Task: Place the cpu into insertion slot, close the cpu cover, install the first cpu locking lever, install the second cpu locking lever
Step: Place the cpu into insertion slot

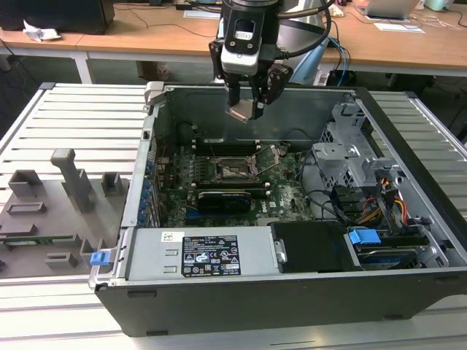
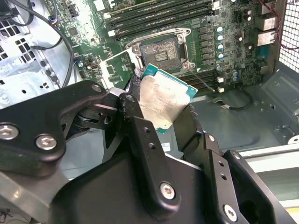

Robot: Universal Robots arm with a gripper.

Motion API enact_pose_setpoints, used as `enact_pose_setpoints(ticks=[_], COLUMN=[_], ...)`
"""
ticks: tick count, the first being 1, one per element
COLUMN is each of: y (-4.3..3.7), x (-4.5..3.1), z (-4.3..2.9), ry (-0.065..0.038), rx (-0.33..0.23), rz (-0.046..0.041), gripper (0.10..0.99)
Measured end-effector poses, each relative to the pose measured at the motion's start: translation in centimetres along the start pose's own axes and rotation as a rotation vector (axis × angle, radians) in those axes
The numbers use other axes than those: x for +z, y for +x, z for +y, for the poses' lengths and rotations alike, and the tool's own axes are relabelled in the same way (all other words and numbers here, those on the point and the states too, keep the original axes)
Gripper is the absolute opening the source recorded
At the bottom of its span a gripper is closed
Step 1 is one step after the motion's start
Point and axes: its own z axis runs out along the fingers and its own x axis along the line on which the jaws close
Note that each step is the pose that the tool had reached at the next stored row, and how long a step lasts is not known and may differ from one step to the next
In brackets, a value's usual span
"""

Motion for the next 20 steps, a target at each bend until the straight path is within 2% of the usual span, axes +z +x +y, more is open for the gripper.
enact_pose_setpoints(ticks=[20], y=[0.0], x=[0.0], z=[0.0], ry=[-0.002], rx=[0.097], rz=[-0.0087], gripper=[0.529])
